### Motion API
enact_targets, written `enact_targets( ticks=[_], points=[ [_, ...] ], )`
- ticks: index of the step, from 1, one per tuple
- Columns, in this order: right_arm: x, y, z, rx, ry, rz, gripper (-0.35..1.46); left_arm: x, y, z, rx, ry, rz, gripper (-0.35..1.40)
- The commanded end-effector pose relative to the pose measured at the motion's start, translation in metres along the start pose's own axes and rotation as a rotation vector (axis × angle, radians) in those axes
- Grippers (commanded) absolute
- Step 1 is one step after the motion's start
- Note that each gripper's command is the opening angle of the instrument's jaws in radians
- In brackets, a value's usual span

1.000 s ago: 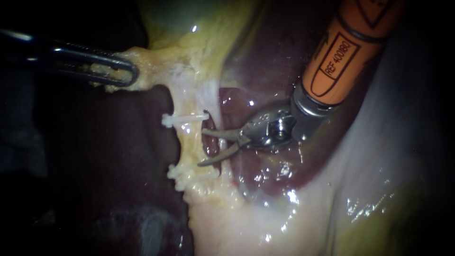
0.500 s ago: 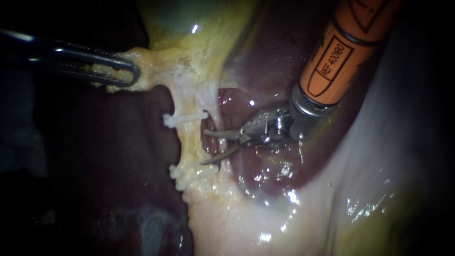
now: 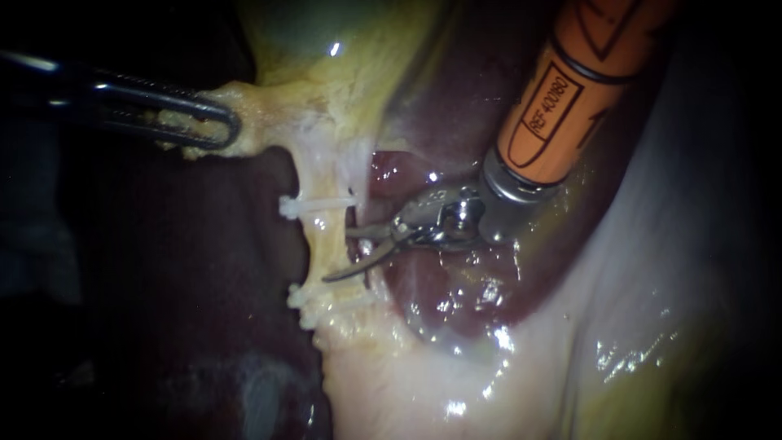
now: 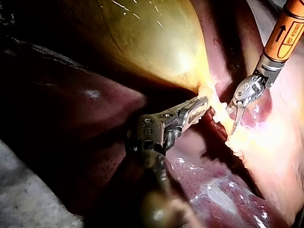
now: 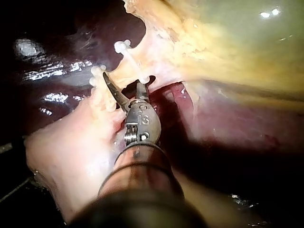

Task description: Go to the cutting position left tube

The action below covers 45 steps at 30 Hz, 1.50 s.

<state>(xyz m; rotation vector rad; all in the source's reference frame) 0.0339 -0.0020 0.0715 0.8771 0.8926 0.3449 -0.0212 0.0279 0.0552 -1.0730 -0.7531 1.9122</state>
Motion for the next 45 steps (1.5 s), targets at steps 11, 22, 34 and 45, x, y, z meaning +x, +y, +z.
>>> enact_targets(
  ticks=[11, 22, 34, 45],
  points=[
    [0.0013, -0.0001, 0.0016, 0.021, 0.023, -0.004, 1.31, 0.0, 0.0, 0.0002, -0.001, 0.0, 0.0, -0.35],
    [0.0024, -0.0018, 0.003, 0.082, 0.052, -0.015, 1.36, 0.0, 0.0, 0.0003, -0.001, 0.0, 0.0, -0.35],
    [0.0057, -0.0049, 0.0019, 0.149, 0.134, -0.009, 1.36, -0.0001, 0.0001, 0.0002, -0.001, 0.0, 0.0, -0.35],
    [0.0065, -0.0061, 0.0018, 0.17, 0.157, 0.003, 1.36, -0.0001, 0.0, 0.0002, -0.001, 0.0, 0.0, -0.35]
  ],
)
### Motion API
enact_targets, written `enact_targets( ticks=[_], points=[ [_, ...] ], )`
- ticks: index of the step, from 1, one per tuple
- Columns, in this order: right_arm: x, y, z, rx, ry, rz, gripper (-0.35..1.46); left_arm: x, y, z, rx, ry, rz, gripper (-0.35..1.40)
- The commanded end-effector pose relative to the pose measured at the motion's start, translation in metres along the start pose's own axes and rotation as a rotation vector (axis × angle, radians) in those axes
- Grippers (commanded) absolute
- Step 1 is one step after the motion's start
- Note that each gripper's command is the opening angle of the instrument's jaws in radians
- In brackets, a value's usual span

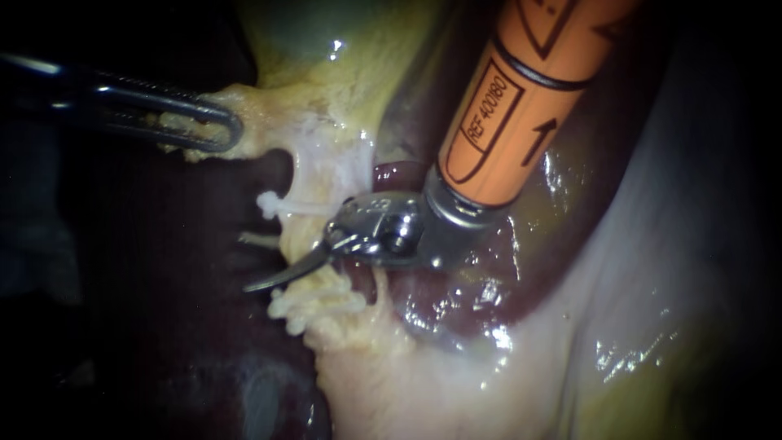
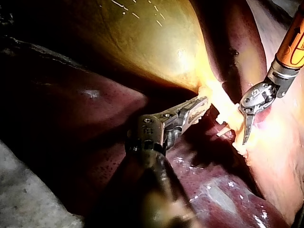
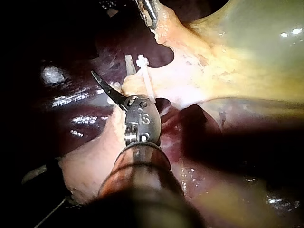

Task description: Go to the cutting position left tube

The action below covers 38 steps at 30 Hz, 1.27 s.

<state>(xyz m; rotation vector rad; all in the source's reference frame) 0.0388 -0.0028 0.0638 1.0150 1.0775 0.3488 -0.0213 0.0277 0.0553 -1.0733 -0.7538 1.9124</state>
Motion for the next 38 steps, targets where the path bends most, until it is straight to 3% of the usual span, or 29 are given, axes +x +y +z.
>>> enact_targets(
  ticks=[1, 19, 38],
  points=[
    [0.0, 0.0, 0.0, 0.005, 0.002, 0.0, 1.36, 0.0, 0.0, 0.0, 0.0, 0.0, 0.0, -0.35],
    [0.0008, -0.0012, 0.0018, 0.045, 0.034, 0.02, 1.36, 0.0, 0.0, 0.0, 0.0, 0.0, 0.0, -0.35],
    [0.0008, -0.0012, 0.0019, 0.046, 0.034, 0.026, 1.36, 0.0, 0.0, 0.0, 0.0, 0.0, 0.0, -0.35]
  ],
)
